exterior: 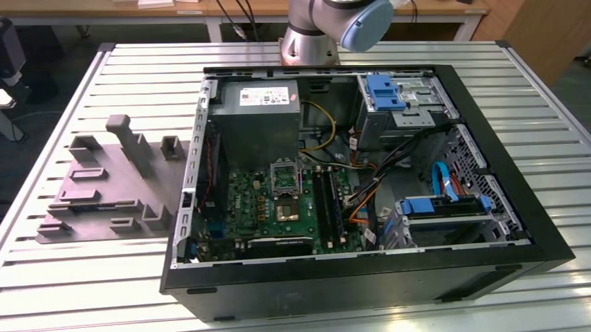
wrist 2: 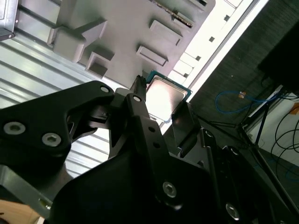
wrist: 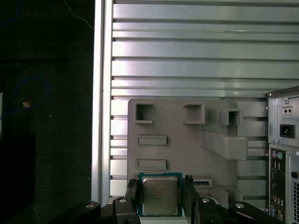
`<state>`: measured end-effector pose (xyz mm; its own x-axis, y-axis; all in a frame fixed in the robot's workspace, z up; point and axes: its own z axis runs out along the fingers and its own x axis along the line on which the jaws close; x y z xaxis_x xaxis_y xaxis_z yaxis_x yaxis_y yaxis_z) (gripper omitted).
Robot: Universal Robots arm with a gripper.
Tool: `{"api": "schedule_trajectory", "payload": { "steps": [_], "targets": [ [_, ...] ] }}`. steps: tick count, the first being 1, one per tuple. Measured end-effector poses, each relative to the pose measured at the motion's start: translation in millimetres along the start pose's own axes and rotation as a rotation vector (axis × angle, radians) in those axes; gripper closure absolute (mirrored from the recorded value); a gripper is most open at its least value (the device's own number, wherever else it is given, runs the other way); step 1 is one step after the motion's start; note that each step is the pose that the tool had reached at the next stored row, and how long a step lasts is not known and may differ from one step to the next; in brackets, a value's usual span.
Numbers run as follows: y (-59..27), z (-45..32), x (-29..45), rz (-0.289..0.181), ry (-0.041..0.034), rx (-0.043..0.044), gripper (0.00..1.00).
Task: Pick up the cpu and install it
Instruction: 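Pick up the cpu and move it towards the insertion slot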
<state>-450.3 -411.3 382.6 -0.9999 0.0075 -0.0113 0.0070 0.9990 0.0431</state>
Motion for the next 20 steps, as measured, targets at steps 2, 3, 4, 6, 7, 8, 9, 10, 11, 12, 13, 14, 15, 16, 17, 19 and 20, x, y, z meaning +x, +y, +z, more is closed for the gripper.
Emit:
{"api": "schedule_trajectory", "payload": {
  "steps": [2,3,4,6,7,8,9,10,11,12,13,14,15,16,17,19,20],
  "targets": [
    [0.0,0.0,0.1,0.0,0.0003,0.0,0.53],
    [0.0,-0.1,0.0,0.0,0.0005,0.0001,0.53],
    [0.0,-0.1,0.1,0.0,0.0006,0.0001,0.53],
    [0.0,-0.2,0.1,0.0,0.0009,0.0002,0.53],
    [0.0,-0.2,0.1,0.0,0.001,0.0002,0.53],
    [0.0,-0.2,0.1,0.0,0.001,0.0002,0.53],
    [0.0,-0.1,0.0,0.0,0.001,0.0001,0.53],
    [0.0,-0.1,-0.1,0.0,0.001,0.0001,0.53],
    [0.1,-0.2,-0.5,0.0,0.0012,0.0002,0.53],
    [0.0,-0.2,-1.1,0.0,0.0012,0.0002,0.53],
    [0.0,-0.2,-1.9,0.0,0.0011,0.0002,0.53],
    [0.0,-0.1,-2.9,0.0,0.0011,0.0001,0.53],
    [0.0,-0.1,-4.1,0.0,0.0011,0.0002,0.53],
    [0.0,-0.1,-5.1,0.0,0.0011,0.0002,0.53],
    [0.0,0.0,-6.3,0.0,0.001,0.0001,0.53],
    [0.1,-0.1,-8.7,0.0,0.0011,0.0001,0.53],
    [0.1,0.0,-9.9,0.0,0.0011,0.0001,0.53]
  ]
}}
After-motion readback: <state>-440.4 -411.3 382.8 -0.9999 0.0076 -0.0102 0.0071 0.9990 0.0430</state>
